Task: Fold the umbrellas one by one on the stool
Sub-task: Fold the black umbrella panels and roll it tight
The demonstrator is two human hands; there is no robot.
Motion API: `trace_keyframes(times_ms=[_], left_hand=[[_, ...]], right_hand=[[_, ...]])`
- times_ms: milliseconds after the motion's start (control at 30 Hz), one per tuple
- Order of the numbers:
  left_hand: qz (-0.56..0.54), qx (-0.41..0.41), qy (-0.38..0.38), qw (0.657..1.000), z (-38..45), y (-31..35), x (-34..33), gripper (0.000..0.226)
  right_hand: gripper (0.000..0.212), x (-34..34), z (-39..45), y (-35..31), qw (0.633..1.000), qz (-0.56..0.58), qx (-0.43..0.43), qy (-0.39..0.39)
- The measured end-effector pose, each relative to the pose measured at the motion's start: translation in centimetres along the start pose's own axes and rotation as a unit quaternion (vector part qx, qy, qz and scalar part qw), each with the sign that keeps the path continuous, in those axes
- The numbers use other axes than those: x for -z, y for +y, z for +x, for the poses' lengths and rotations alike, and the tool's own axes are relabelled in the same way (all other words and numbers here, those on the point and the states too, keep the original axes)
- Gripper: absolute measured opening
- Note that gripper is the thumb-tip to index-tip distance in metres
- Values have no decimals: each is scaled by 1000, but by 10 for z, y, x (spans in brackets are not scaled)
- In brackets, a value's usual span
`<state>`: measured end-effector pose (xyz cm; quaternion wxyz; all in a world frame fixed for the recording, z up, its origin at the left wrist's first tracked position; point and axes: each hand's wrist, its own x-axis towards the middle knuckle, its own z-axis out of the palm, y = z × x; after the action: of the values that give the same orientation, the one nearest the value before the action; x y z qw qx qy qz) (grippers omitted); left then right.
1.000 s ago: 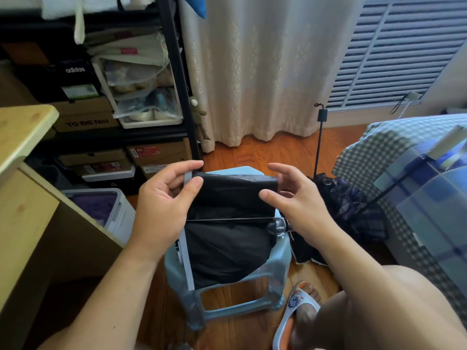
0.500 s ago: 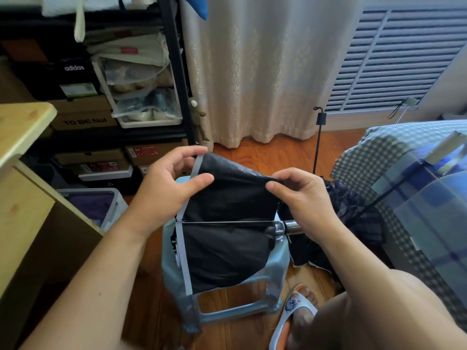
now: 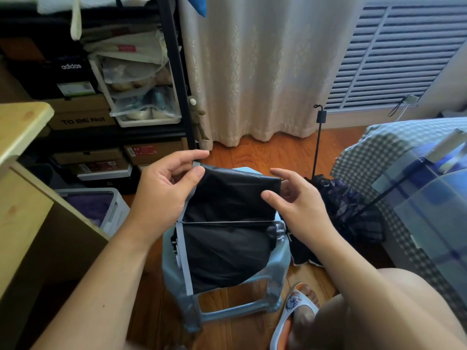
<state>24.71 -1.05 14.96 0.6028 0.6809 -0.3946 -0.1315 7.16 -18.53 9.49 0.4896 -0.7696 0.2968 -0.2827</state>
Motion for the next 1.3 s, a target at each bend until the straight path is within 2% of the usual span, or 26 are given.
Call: trace_keyframes(times_ms=[100,200,433,567,800,933,1000,1133,1233,1300], left_hand=[[-4,2,3,1000,-1,-1,1,28],[-3,3,15,1000,0,-4,0,28],[-1,-13,28,1000,-2,-4,1,27],[40,-53,33,997,-6,0,2,28],[117,-114,66,984,-7,-1,-2,25],[81,-105,69,989,-6,0,-4,26],[79,-106,82,988,-6,0,-4,26],[63,-85,106,989,1,-2,-5,29],[51,-58,109,991,7,-5,-9,36],[61,-39,123,990,12,-7,-10,49]], right_hand=[[49,1,-6,-5,997,77,5,-6],[42,3,-7,-10,992,119,30,33],[32,6,-9,-12,990,136,29,33],[17,7,-4,-10,992,103,26,74],[18,10,0,-9,993,70,53,73],[9,10,2,-8,992,117,34,31],[7,9,3,-4,995,96,31,19],[28,6,4,-4,995,83,53,-26],[21,3,12,-3,994,98,42,0],[22,4,20,-4,991,130,14,18]])
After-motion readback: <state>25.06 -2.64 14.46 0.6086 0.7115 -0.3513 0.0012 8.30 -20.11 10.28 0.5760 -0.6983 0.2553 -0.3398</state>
